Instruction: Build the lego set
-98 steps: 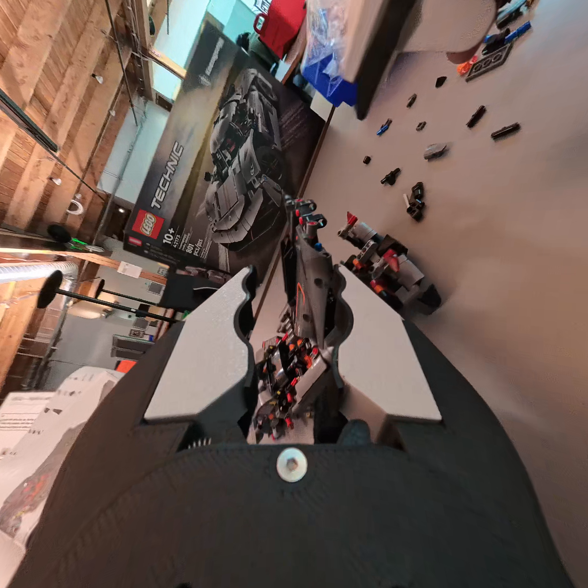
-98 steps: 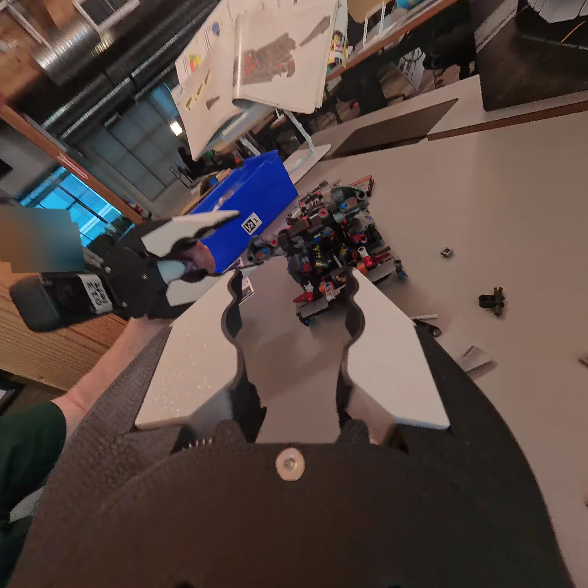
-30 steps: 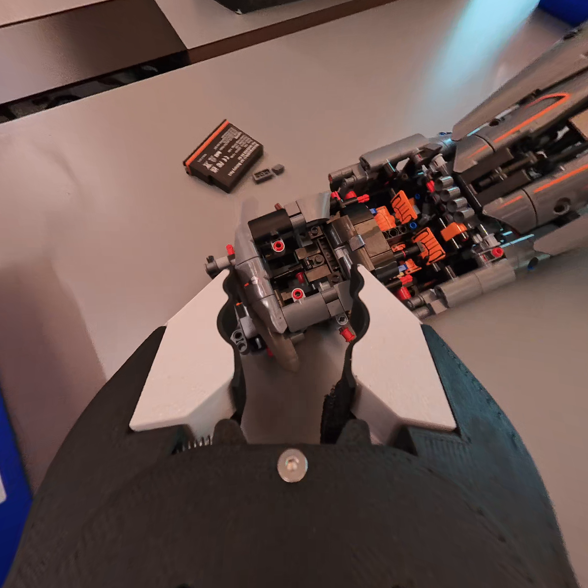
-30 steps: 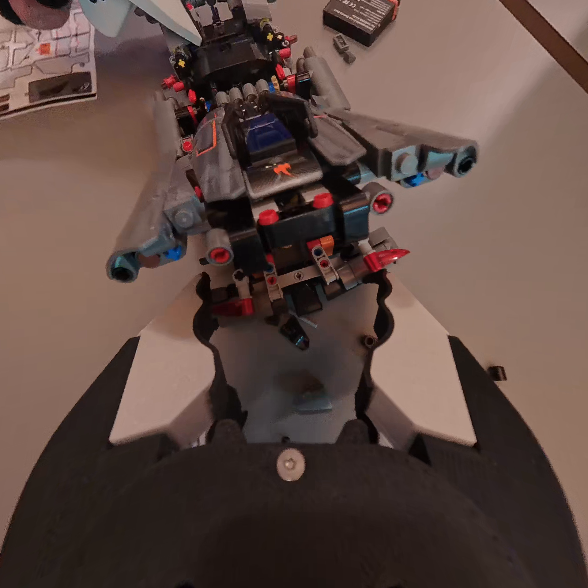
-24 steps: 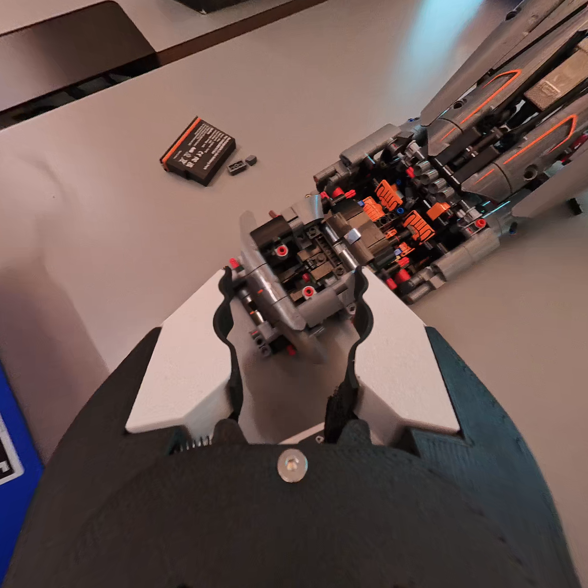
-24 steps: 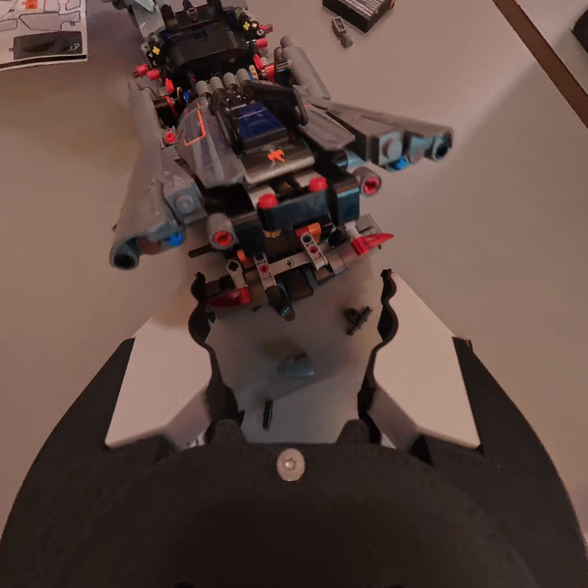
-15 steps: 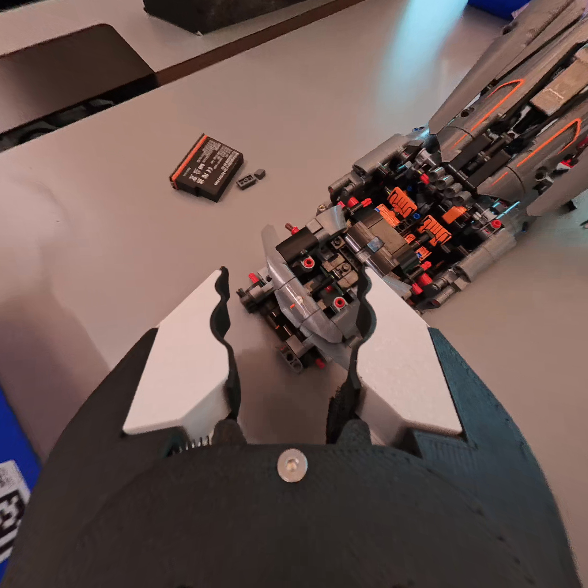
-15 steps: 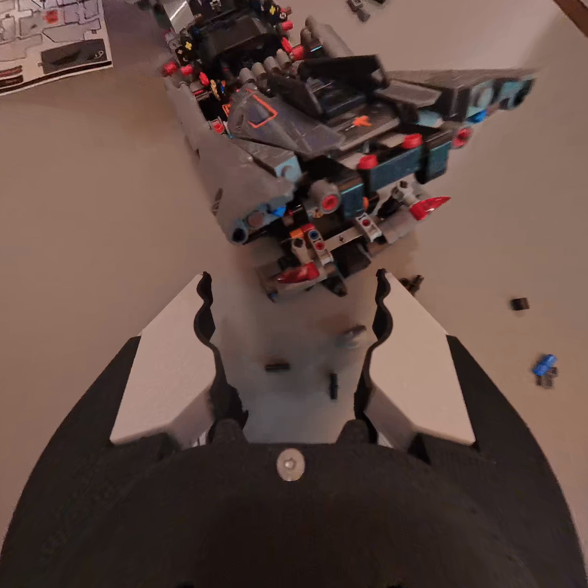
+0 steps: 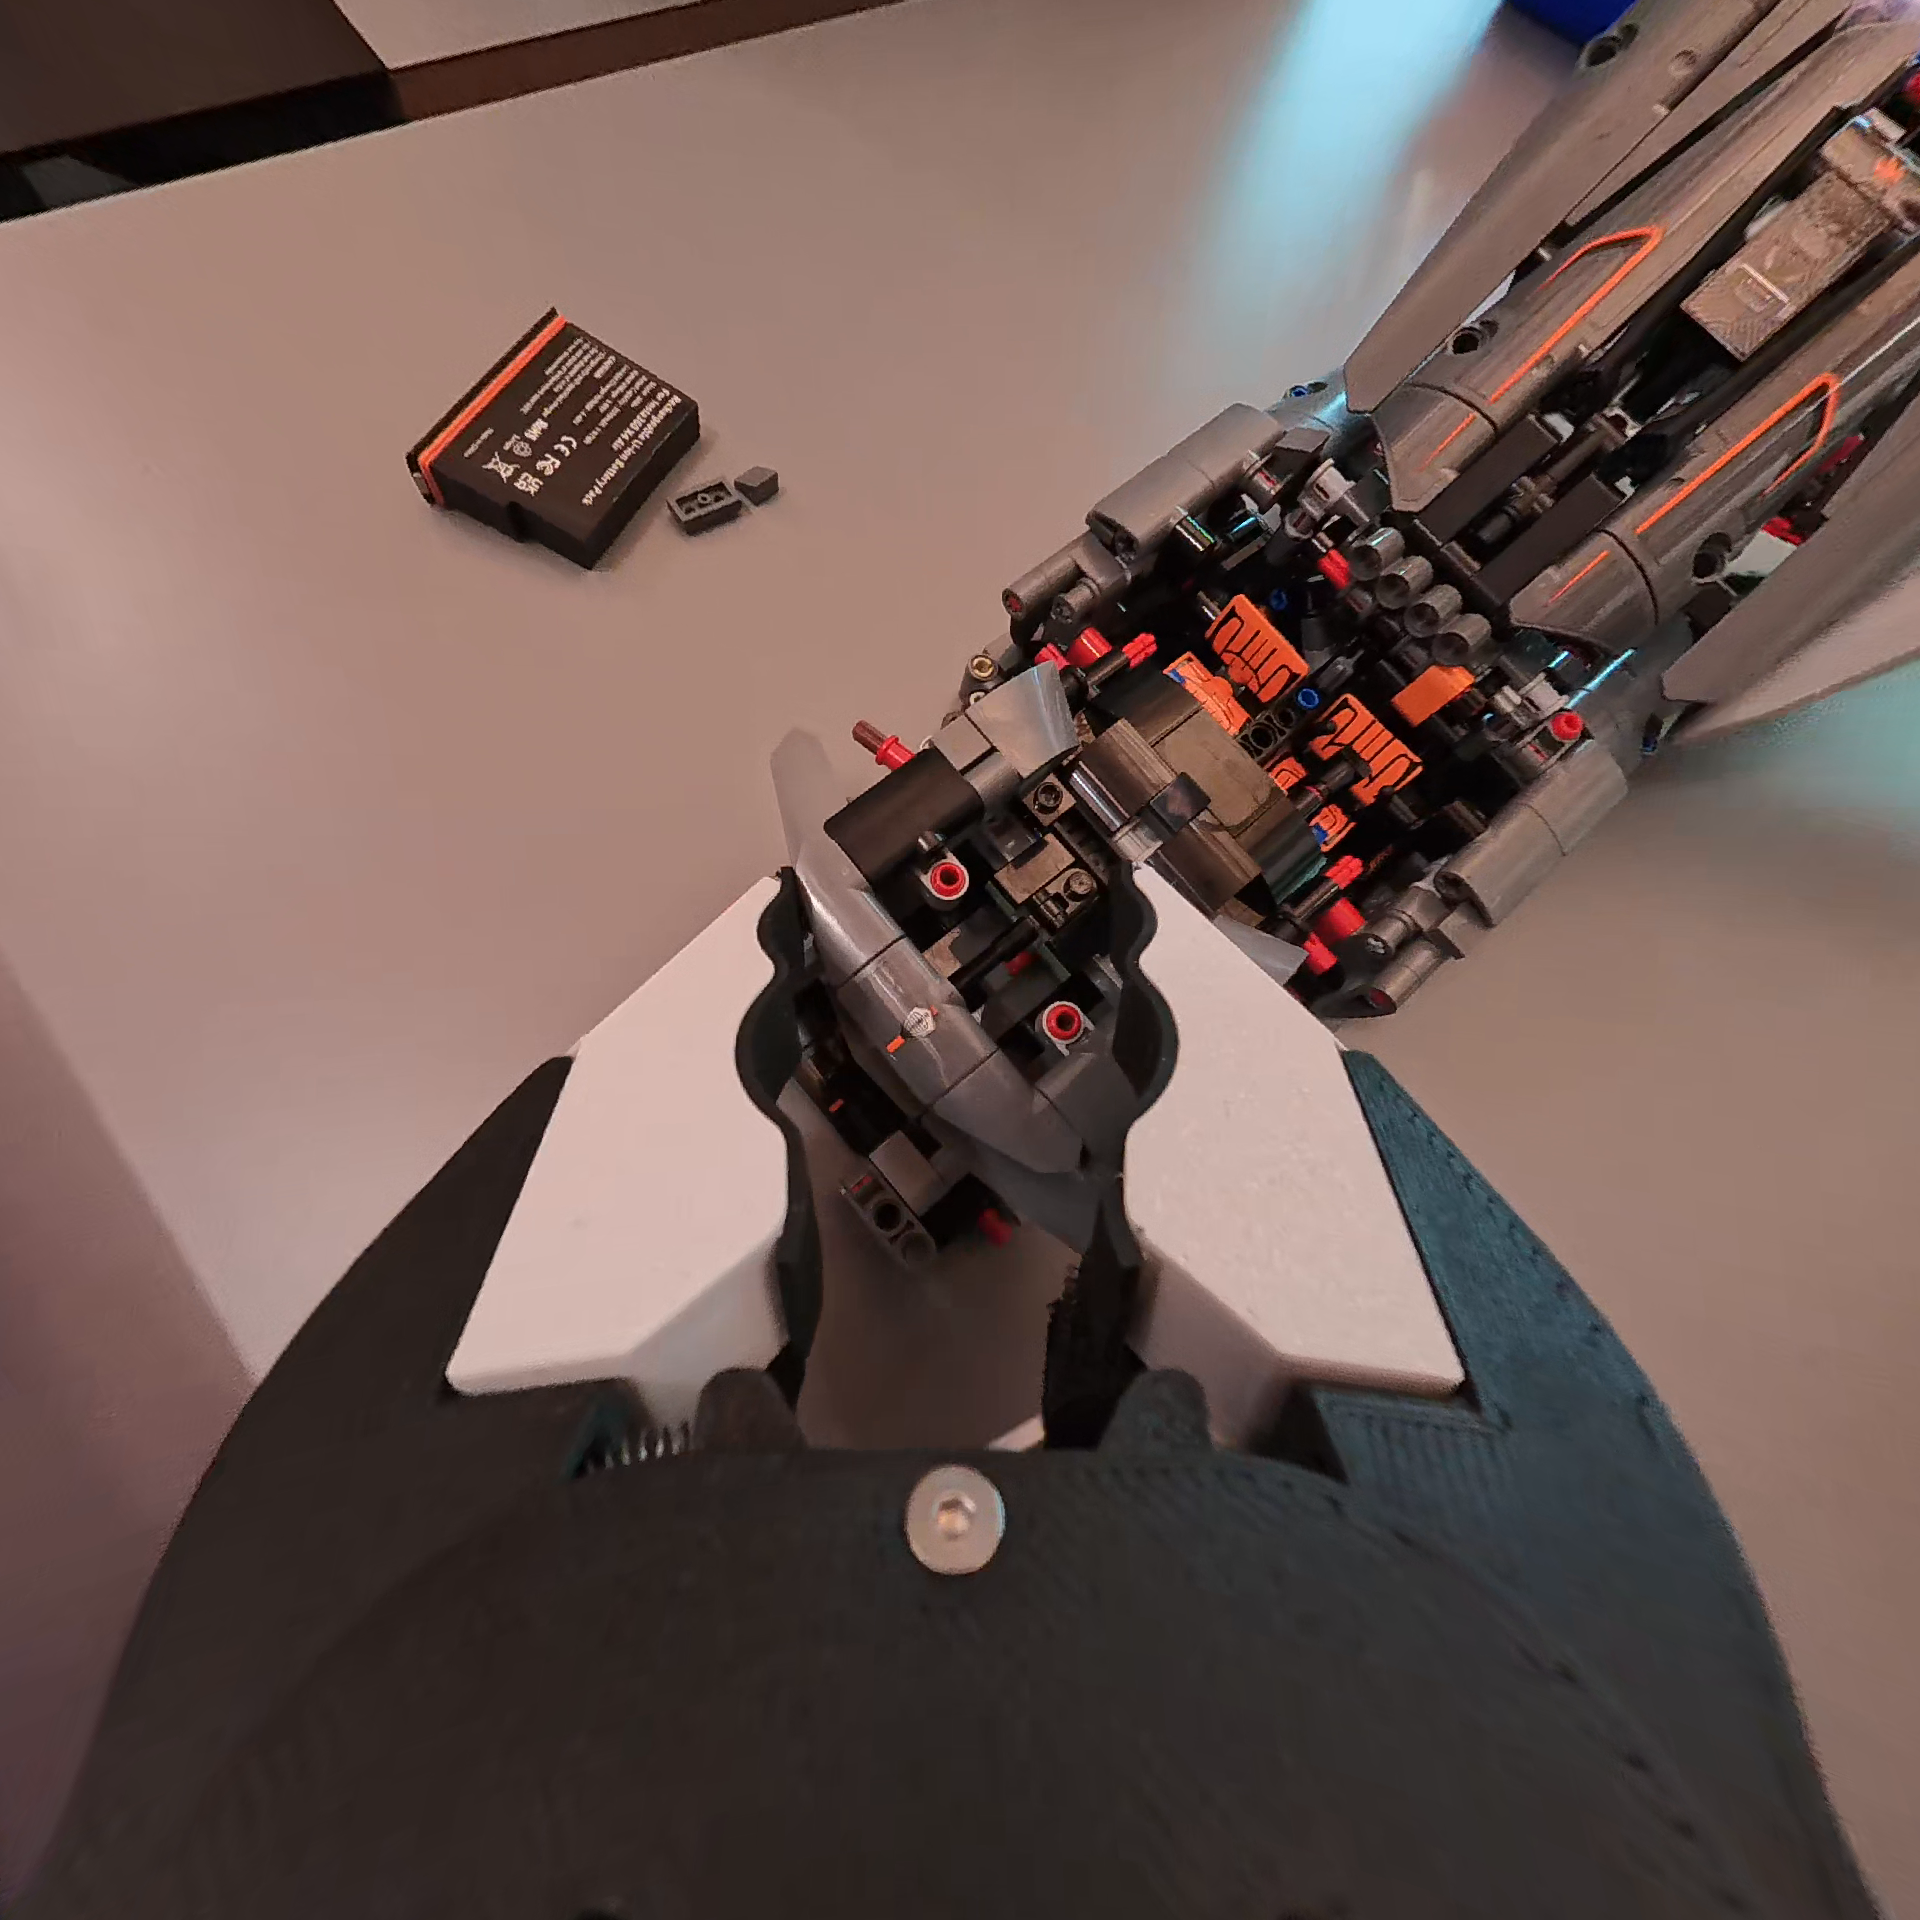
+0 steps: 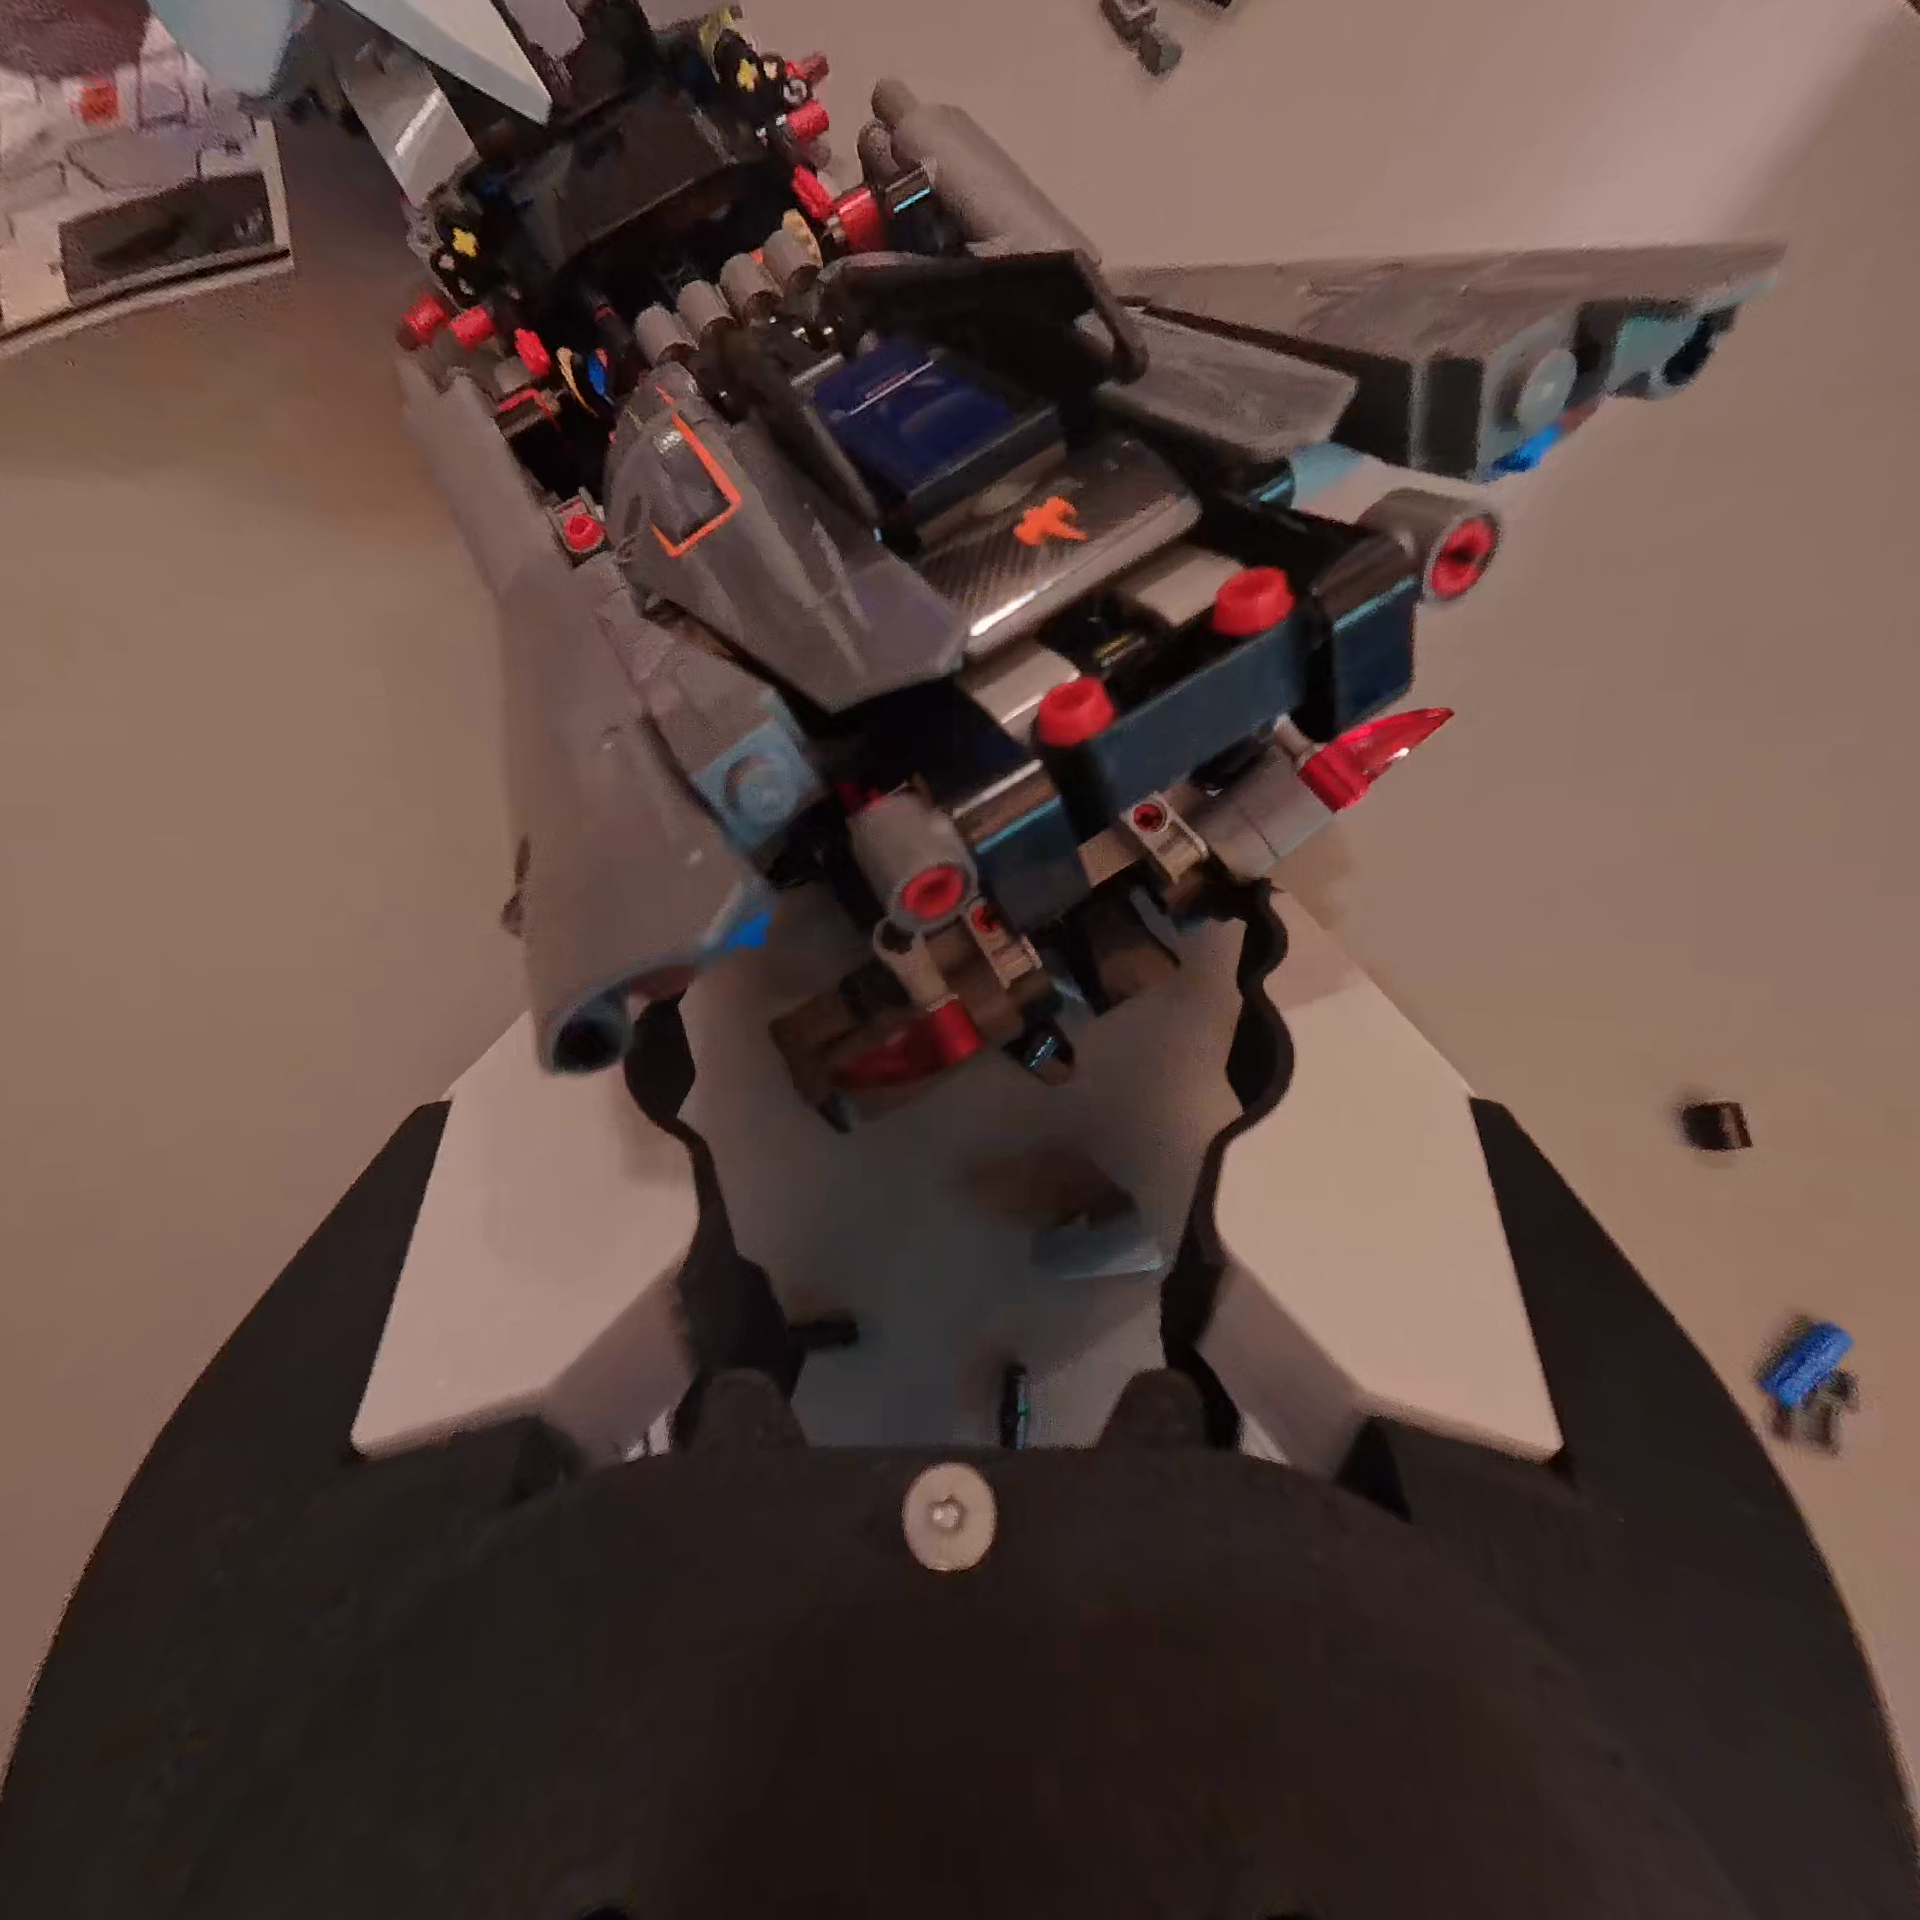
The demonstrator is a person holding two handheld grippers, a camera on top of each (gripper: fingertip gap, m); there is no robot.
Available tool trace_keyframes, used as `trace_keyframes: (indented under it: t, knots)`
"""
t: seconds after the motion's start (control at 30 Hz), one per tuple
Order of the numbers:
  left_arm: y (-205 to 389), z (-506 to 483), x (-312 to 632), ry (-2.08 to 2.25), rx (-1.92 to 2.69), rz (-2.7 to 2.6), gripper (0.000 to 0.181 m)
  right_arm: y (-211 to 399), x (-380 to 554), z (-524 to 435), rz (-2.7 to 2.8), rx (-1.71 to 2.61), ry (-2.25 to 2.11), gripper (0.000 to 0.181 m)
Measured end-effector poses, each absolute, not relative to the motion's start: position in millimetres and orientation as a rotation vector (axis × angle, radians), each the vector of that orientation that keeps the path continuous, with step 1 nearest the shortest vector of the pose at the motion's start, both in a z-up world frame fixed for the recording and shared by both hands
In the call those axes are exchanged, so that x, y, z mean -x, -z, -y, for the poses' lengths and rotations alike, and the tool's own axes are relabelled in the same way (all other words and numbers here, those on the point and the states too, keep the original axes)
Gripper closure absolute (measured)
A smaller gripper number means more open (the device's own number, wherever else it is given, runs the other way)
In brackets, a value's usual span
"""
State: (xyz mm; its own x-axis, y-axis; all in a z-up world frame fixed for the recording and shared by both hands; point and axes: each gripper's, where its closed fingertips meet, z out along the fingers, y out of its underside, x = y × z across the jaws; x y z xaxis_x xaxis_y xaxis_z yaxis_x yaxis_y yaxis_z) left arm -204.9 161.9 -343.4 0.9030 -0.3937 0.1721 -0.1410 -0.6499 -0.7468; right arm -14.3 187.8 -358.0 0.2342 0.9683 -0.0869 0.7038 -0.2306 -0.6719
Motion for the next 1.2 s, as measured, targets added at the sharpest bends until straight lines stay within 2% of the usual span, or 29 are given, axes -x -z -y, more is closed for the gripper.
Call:
trace_keyframes:
  t: [0.27, 0.43, 0.6, 0.7, 0.97, 1.1, 1.2]
  knots:
    - [344.9, -128.9, 196.9, 0.413, 2.293, -0.391, 0.126, 362.7, 20.3, -202.3, 1.706, 1.921, -0.670, 0.072]
    - [335.0, -123.7, 211.4, 0.306, 2.248, -0.478, 0.099, 345.6, 4.9, -206.8, 1.648, 1.884, -0.689, 0.070]
    - [319.1, -131.8, 197.5, 0.154, 2.117, -0.787, 0.077, 338.3, -21.9, -211.7, 1.573, 1.886, -0.687, 0.074]
    - [317.8, -137.6, 179.2, 0.158, 2.068, -0.929, 0.081, 342.5, -25.7, -209.3, 1.574, 1.879, -0.710, 0.075]
    - [323.9, -127.7, 162.0, 0.327, 2.174, -1.082, 0.074, 344.7, -25.3, -195.4, 1.653, 1.836, -0.723, 0.078]
    - [345.1, -127.6, 168.1, 0.335, 2.268, -1.139, 0.074, 353.2, -15.3, -186.0, 1.694, 1.846, -0.688, 0.082]
    - [358.5, -124.2, 165.1, 0.358, 2.311, -1.183, 0.077, 365.8, -6.2, -184.6, 1.715, 1.873, -0.605, 0.094]
